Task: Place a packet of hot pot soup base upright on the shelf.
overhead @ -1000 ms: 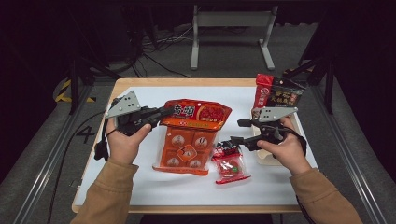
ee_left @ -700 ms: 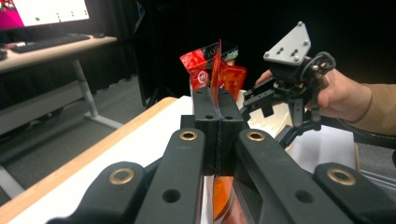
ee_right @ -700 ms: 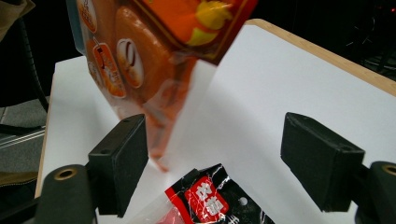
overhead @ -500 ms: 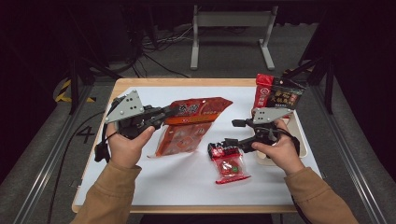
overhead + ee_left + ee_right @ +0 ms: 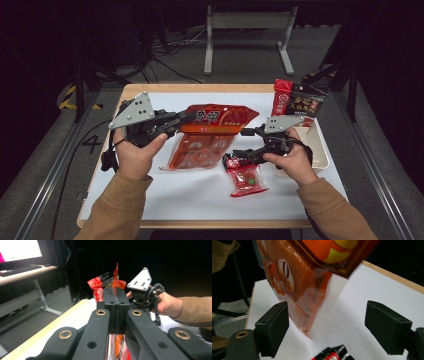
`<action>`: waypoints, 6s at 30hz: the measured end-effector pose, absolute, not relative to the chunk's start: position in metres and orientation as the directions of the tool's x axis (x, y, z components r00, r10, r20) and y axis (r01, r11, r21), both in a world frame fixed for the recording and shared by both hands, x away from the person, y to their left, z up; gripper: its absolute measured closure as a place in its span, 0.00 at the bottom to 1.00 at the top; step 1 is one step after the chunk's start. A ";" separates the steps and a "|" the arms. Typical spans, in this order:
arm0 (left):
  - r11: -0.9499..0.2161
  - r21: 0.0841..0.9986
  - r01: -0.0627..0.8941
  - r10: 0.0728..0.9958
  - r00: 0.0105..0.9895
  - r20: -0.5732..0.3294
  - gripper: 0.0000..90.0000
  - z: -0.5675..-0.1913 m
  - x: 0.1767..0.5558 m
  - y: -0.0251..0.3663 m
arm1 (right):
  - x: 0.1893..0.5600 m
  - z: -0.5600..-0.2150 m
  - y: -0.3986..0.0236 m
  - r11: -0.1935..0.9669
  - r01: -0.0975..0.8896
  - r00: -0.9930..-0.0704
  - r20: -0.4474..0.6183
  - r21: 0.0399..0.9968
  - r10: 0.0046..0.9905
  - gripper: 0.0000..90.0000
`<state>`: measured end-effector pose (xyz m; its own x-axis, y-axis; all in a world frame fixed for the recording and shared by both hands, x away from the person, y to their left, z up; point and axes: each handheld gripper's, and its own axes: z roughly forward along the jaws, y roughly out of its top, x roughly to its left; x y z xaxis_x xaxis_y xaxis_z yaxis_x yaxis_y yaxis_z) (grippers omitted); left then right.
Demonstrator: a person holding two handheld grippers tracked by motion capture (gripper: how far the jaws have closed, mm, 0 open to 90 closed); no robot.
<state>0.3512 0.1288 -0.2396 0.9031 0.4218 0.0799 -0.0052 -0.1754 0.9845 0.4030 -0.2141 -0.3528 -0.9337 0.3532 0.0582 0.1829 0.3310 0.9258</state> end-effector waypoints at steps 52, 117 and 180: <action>-0.119 0.993 0.019 0.376 0.926 0.027 1.00 -0.238 0.354 0.111 | 0.396 -0.352 -0.179 0.279 0.001 -0.973 -0.064 0.960 0.221 0.51; -0.263 0.935 0.238 0.693 0.721 0.011 0.25 -0.347 0.362 0.213 | 0.391 -0.249 -0.335 0.410 0.315 -0.754 -0.037 0.856 0.656 0.78; -0.269 0.919 0.287 0.696 0.718 -0.021 0.22 -0.368 0.373 0.223 | 0.410 -0.307 -0.384 0.328 0.492 -0.602 0.042 0.807 0.798 0.78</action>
